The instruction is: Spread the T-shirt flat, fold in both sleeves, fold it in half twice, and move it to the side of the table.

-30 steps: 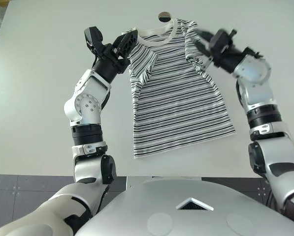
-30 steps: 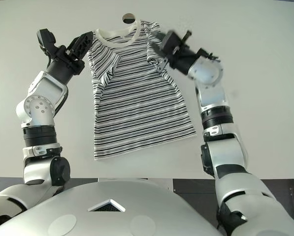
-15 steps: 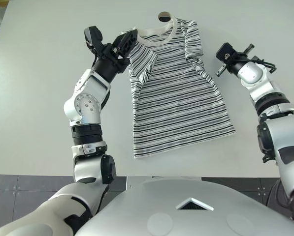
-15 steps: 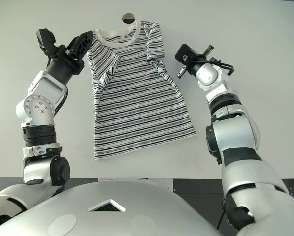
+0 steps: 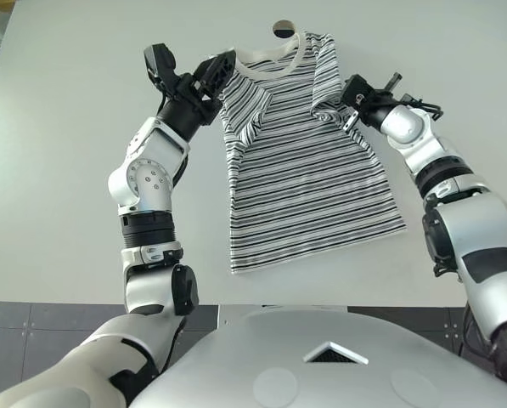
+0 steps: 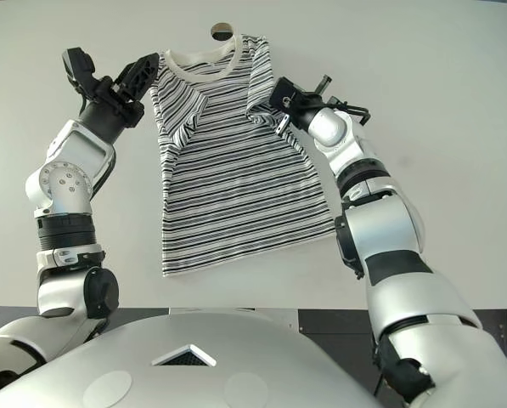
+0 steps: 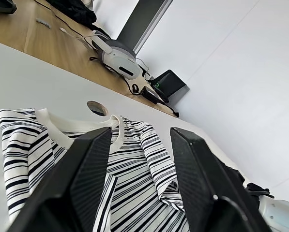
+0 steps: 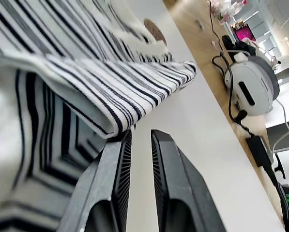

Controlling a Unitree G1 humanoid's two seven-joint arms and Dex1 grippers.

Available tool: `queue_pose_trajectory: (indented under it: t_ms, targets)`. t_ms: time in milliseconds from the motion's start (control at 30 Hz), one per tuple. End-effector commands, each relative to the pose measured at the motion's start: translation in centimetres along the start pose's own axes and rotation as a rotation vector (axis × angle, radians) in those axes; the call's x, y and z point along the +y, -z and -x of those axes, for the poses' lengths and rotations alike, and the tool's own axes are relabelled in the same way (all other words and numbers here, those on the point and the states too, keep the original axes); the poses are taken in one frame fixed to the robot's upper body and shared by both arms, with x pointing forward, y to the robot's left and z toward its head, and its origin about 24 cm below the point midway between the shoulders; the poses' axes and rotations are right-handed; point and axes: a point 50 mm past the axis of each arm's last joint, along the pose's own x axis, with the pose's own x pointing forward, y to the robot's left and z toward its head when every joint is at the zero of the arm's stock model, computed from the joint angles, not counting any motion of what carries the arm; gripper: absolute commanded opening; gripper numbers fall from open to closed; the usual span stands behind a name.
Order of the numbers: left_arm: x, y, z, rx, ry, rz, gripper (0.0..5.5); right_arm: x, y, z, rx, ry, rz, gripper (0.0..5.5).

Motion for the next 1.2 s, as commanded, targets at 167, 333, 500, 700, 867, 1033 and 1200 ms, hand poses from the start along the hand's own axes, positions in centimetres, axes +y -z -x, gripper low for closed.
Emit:
queue_pose_trajectory:
  t_ms: [167,333,500,700,867,1033,1200]
  targets:
    - [0.2,-0.1,-0.5,-0.007,-0.008,-0.002,2.27,0.4,-4.0,-1.2,-0.189,-0.076,0.064,0.74]
    - [0.2,0.0,-0.4,-0.017,-0.001,-0.016,2.27,0.3,-4.6,-0.7,-0.282,-0.103,0.000,0.74]
    - [-0.6,-1.0,2.9,-0.060,0.021,-0.411,2.27,-3.9,-3.6,3.2,-0.488,-0.010,-0.066,0.74]
    - [-4.0,-0.3,12.3,0.124,0.379,-1.460,2.27,-4.1,1.4,14.5,-0.559,-0.275,-0.024,0.74]
    - [-3.5,4.1,18.1,0.579,0.862,-1.678,2.27,-1.5,5.8,20.9,-0.213,-0.736,0.110,1.06]
    - [-1.4,6.6,20.5,0.808,1.036,-1.672,2.70,0.7,6.8,22.7,-0.105,-0.948,0.246,1.25]
    - [-1.2,7.5,18.4,0.768,1.042,-1.783,2.70,2.4,6.9,21.3,-0.153,-0.912,0.446,1.25]
